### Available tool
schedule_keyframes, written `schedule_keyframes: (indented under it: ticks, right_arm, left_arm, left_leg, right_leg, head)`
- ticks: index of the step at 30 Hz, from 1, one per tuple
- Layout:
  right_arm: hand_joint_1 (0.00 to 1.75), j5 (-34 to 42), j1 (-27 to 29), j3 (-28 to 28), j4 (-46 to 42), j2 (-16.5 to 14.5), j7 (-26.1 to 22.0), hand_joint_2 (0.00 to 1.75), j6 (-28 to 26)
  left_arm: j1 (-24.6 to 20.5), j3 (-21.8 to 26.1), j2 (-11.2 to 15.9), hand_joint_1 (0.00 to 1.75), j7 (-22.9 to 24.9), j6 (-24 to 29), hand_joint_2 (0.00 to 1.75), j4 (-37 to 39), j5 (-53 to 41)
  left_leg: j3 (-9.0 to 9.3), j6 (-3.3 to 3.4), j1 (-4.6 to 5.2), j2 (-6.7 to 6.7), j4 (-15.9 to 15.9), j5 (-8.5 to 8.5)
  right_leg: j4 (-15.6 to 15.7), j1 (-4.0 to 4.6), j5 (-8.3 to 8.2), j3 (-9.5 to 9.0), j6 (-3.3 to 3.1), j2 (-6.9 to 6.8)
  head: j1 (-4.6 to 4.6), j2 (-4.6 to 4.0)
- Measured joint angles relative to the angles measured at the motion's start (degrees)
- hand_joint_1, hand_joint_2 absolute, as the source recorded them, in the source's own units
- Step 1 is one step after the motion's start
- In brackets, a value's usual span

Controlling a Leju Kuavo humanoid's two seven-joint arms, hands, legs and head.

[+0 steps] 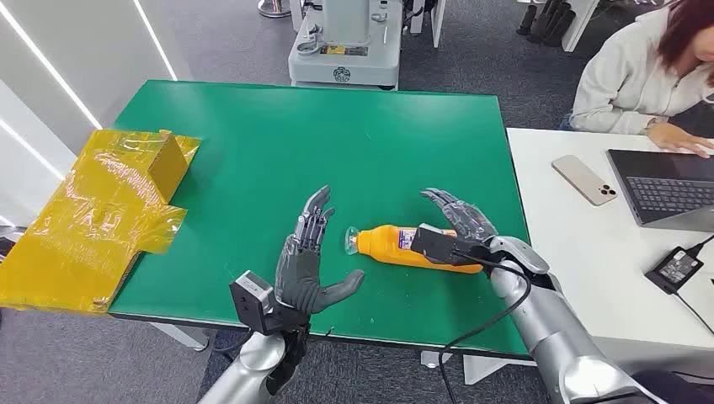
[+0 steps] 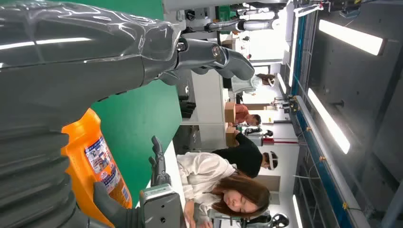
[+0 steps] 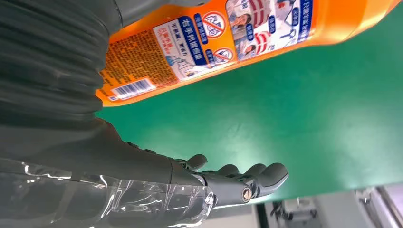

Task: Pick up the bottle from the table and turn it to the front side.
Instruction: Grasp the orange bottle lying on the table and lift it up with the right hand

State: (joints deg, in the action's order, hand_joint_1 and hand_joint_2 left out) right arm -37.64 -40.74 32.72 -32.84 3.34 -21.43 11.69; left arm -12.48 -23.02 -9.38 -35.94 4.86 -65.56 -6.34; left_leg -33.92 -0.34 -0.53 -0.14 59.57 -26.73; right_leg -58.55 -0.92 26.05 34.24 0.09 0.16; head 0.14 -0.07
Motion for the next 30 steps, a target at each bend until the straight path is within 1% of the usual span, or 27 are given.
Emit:
schedule_keyframes:
  ticks: [2, 8, 13, 18, 21, 24, 27, 30]
  right_arm:
    - [0.00, 0.0, -0.6, 0.5, 0.6, 0.0, 0.3, 1.75, 0.9]
    - [0.00, -1.0, -3.1, 4.4, 3.5, 0.1, 2.7, 1.75, 4.9]
    - [0.00, -0.9, -4.2, 8.1, 4.9, 1.1, 4.5, 1.75, 7.9]
    - [0.00, -0.2, -4.7, 10.3, 5.6, 2.0, 5.3, 1.75, 8.8]
    - [0.00, 0.5, -4.9, 12.0, 6.0, 2.3, 6.7, 1.75, 9.2]
    - [0.07, 0.9, -4.9, 13.5, 6.5, 2.4, 7.9, 1.75, 8.6]
    - [0.06, 1.1, -5.0, 14.6, 6.8, 2.6, 8.6, 1.75, 7.8]
    - [1.32, 1.1, -5.0, 15.4, 7.0, 2.8, 8.9, 1.75, 7.4]
  left_arm:
    - [0.0, 0.0, 0.0, 0.00, 0.0, 0.0, 1.75, 0.2, 0.0]
    - [-0.5, 0.0, 0.0, 0.00, 0.6, -0.4, 1.75, 1.2, 0.9]
    - [-0.6, 0.0, 0.1, 0.00, 1.5, -0.8, 1.75, 1.4, 2.1]
    - [-0.6, 0.0, 0.3, 0.00, 1.5, -0.9, 1.75, 1.5, 2.6]
    - [-0.7, 0.0, 0.3, 0.00, 1.5, -1.1, 1.75, 1.8, 3.3]
    - [-1.0, 0.0, 0.3, 0.00, 1.5, -1.2, 1.75, 2.4, 4.0]
    - [-1.2, -0.1, 0.2, 0.00, 1.5, -1.2, 1.75, 3.1, 4.5]
    - [-1.3, -0.1, 0.2, 0.00, 1.5, -1.1, 1.75, 3.7, 4.7]
  left_leg:
    - [0.00, 0.00, 0.00, 0.00, 0.0, 0.00]
    - [0.00, 0.00, 0.00, 0.01, 0.0, 0.00]
    - [0.00, 0.00, 0.00, 0.00, 0.0, 0.00]
    - [0.00, 0.00, 0.00, 0.01, 0.0, 0.00]
    - [0.00, 0.00, 0.00, 0.01, 0.0, 0.00]
    - [0.01, 0.00, 0.00, 0.01, 0.0, 0.00]
    - [0.02, 0.00, -0.01, 0.02, 0.0, 0.00]
    - [0.03, 0.00, -0.01, 0.02, 0.0, 0.00]
  right_leg:
    - [0.0, 0.00, 0.00, 0.00, 0.00, 0.00]
    - [0.0, 0.00, 0.00, 0.02, 0.00, 0.01]
    - [0.0, 0.00, 0.00, 0.01, 0.00, 0.00]
    - [0.0, 0.00, 0.00, 0.01, 0.00, 0.01]
    - [0.0, 0.00, 0.00, 0.02, 0.00, 0.01]
    - [0.0, 0.00, 0.00, 0.02, 0.00, 0.01]
    - [0.0, 0.01, 0.00, 0.01, 0.00, 0.02]
    - [0.0, 0.01, 0.00, 0.00, 0.00, 0.02]
  head:
    - [0.01, 0.00]
    - [0.00, 0.00]
    - [0.00, 0.00]
    - [0.01, 0.00]
    - [0.01, 0.00]
    - [-0.01, 0.00]
    - [0.00, 0.00]
    - [0.01, 0.00]
